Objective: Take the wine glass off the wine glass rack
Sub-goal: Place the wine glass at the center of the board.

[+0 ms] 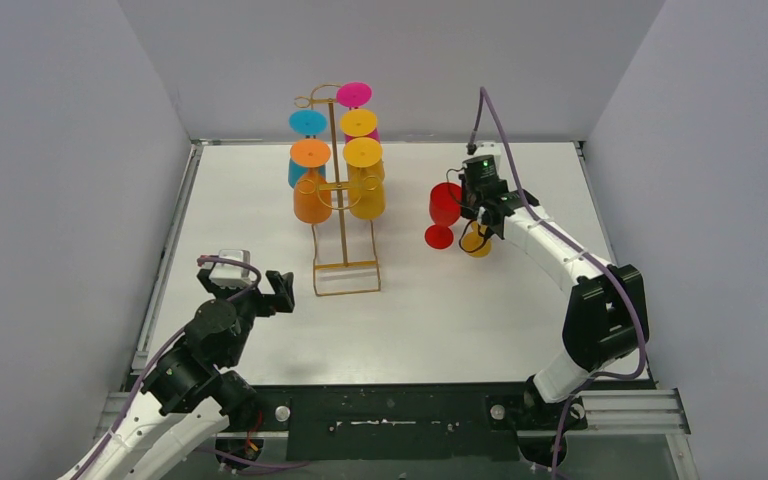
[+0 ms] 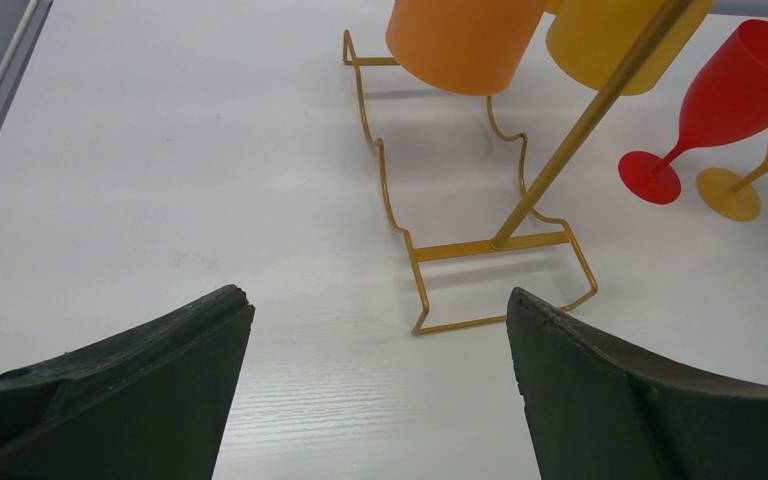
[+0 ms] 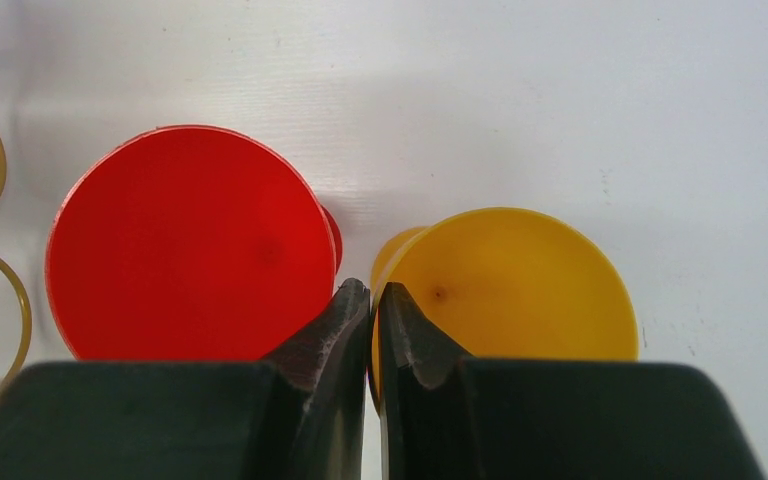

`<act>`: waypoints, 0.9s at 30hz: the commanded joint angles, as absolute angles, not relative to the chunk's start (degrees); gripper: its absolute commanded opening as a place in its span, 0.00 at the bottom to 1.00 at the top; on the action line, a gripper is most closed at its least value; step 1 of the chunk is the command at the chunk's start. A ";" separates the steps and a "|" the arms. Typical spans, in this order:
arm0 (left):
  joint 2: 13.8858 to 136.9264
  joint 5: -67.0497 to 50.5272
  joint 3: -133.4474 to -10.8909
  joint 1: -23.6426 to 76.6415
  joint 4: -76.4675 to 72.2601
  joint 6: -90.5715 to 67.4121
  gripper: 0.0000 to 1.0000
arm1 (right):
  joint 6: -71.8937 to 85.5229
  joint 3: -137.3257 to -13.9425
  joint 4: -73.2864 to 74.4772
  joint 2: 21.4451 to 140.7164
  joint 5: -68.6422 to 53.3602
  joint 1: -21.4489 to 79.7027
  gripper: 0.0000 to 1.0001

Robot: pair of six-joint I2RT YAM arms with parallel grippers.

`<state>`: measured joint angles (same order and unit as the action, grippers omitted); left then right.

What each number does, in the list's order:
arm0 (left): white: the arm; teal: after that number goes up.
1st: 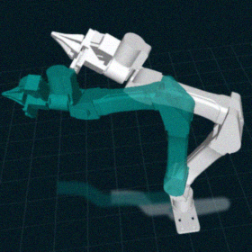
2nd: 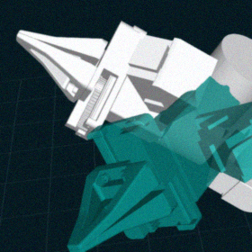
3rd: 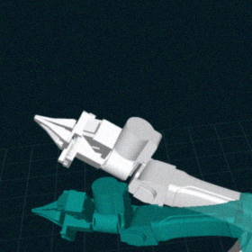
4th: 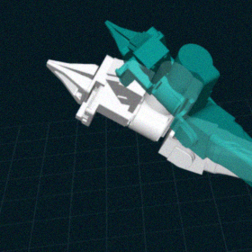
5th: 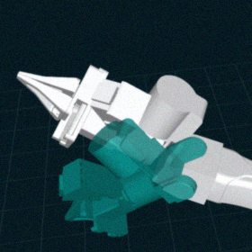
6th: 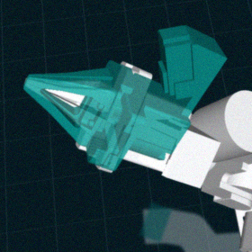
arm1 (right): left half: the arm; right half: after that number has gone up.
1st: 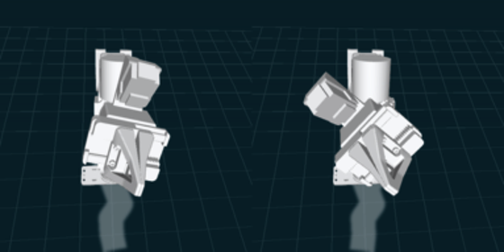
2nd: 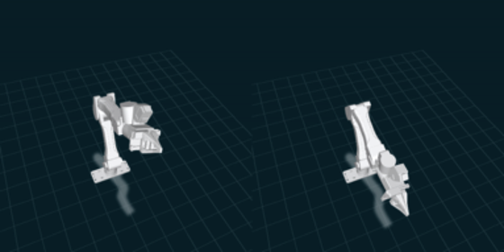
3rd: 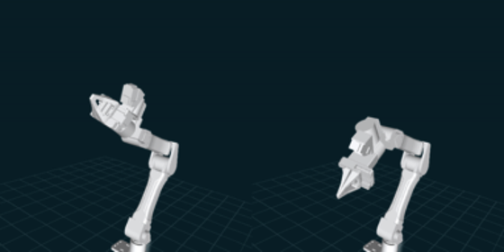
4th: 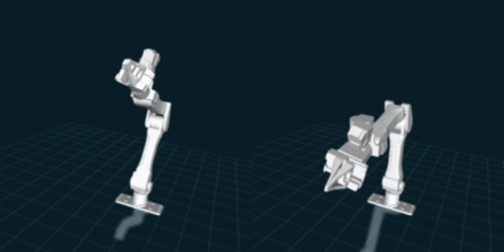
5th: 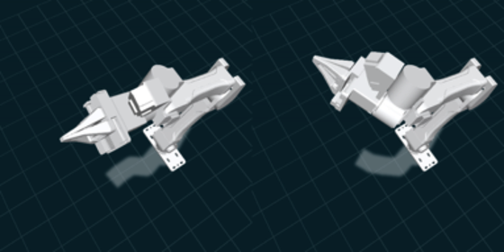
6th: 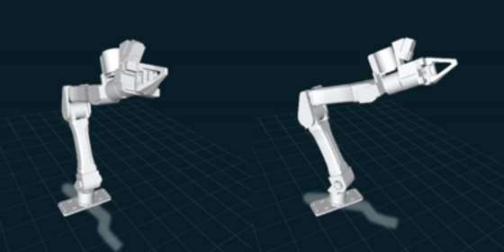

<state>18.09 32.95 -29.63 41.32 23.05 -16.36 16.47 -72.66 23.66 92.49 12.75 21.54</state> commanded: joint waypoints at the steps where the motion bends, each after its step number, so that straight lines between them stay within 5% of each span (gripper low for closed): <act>1: 18.35 32.66 -31.65 40.96 21.97 -16.50 0.98 | 15.74 -75.16 23.53 91.94 13.02 20.84 0.08; 27: 20.13 30.17 -31.36 40.01 21.15 -15.66 0.97 | 14.47 -77.77 26.54 92.54 13.07 20.67 0.16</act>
<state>19.84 31.05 -29.63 40.47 23.00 -16.29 15.55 -75.00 26.92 92.51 12.53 20.97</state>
